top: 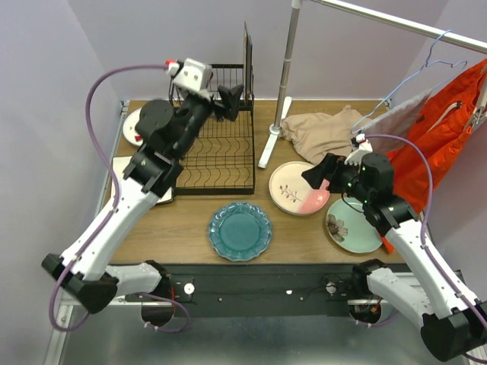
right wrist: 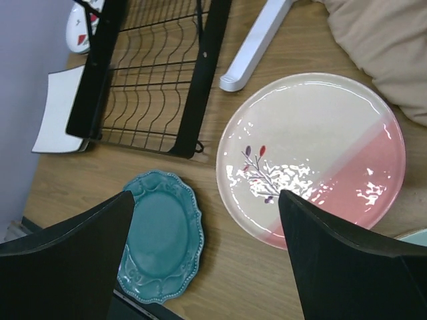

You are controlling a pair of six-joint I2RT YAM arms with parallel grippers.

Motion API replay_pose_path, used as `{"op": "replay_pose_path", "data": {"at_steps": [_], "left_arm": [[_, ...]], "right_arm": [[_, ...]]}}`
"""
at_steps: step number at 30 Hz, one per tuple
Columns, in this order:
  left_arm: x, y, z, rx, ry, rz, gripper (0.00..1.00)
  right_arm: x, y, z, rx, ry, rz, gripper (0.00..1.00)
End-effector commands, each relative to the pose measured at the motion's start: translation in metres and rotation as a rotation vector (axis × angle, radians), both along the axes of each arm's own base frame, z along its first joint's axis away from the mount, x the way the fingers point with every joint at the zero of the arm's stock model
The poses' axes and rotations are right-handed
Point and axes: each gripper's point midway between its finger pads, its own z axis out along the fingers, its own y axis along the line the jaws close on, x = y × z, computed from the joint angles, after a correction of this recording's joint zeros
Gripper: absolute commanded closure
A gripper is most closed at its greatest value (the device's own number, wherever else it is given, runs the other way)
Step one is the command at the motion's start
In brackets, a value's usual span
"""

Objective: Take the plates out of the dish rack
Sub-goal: Place the plate at the center of the board, then unload the plate from the dish rack.

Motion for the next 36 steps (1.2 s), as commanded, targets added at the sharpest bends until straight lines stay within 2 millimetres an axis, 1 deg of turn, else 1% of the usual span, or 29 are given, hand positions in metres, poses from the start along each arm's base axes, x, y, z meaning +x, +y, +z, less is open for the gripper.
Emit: {"op": "replay_pose_path", "data": {"at_steps": [1,2,3,4,5,7,8,9,10,12,13,16,18,22,25,26,27,29,30,32,33,34,35,36], "left_arm": [[0.037,-0.002,0.007,0.061,0.049,-0.024,0.18],[0.055,-0.008,-0.007,0.083,0.088,-0.024,0.19],[0.067,-0.001,-0.008,0.08,0.099,-0.007,0.23],[0.071,-0.002,0.004,0.071,0.08,-0.021,0.24],[0.091,-0.006,-0.012,0.092,0.122,-0.019,0.25],[0.107,-0.006,-0.015,0.114,0.135,-0.032,0.35],[0.116,-0.011,-0.011,0.126,0.13,-0.048,0.42],[0.119,-0.015,-0.009,0.134,0.121,-0.063,0.49],[0.118,-0.021,-0.005,0.143,0.099,-0.099,0.53],[0.118,-0.028,0.001,0.135,0.056,-0.13,0.53],[0.115,-0.032,0.003,0.131,0.038,-0.159,0.53],[0.119,-0.038,0.002,0.114,0.012,-0.181,0.46],[0.127,-0.043,-0.005,0.118,0.026,-0.185,0.45],[0.143,-0.046,-0.019,0.126,0.046,-0.169,0.45],[0.155,-0.05,-0.034,0.143,0.065,-0.163,0.45],[0.157,-0.05,-0.034,0.144,0.062,-0.161,0.45],[0.164,-0.053,-0.044,0.154,0.077,-0.161,0.45],[0.168,-0.056,-0.047,0.162,0.076,-0.164,0.45],[0.173,-0.057,-0.056,0.167,0.091,-0.162,0.45],[0.179,-0.058,-0.059,0.17,0.095,-0.154,0.45],[0.182,-0.06,-0.065,0.177,0.102,-0.157,0.45],[0.183,-0.062,-0.068,0.181,0.104,-0.164,0.45],[0.185,-0.063,-0.066,0.176,0.088,-0.165,0.45],[0.188,-0.065,-0.071,0.178,0.098,-0.166,0.45]], "right_arm": [[-0.016,0.005,0.031,0.041,-0.053,0.053,0.01],[-0.019,0.005,0.036,0.05,-0.07,0.056,0.01],[-0.02,0.005,0.038,0.058,-0.071,0.054,0.01],[-0.021,0.005,0.04,0.061,-0.078,0.057,0.01],[-0.022,0.004,0.039,0.063,-0.073,0.052,0.01],[-0.023,0.003,0.038,0.06,-0.076,0.052,0.01],[-0.023,0.003,0.037,0.059,-0.074,0.05,0.01],[-0.025,0.003,0.035,0.057,-0.075,0.053,0.01],[-0.025,0.003,0.034,0.055,-0.074,0.053,0.01],[-0.026,0.002,0.031,0.052,-0.069,0.052,0.01],[-0.026,0.002,0.03,0.05,-0.068,0.049,0.01],[-0.024,0.001,0.029,0.045,-0.065,0.043,0.01],[-0.023,0.001,0.03,0.042,-0.064,0.046,0.01],[-0.027,0.001,0.038,0.051,-0.076,0.05,0.01],[-0.03,0.001,0.044,0.065,-0.089,0.05,0.01],[-0.031,0.001,0.045,0.069,-0.092,0.054,0.01],[-0.033,0.001,0.047,0.074,-0.094,0.054,0.01],[-0.034,0.002,0.047,0.079,-0.095,0.056,0.01],[-0.034,0.001,0.047,0.08,-0.096,0.052,0.01],[-0.035,0.002,0.049,0.082,-0.099,0.058,0.01],[-0.036,0.002,0.048,0.084,-0.098,0.059,0.01],[-0.037,0.001,0.049,0.086,-0.103,0.056,0.01],[-0.037,0.001,0.049,0.085,-0.103,0.053,0.01],[-0.037,0.0,0.048,0.084,-0.102,0.052,0.01]]}}
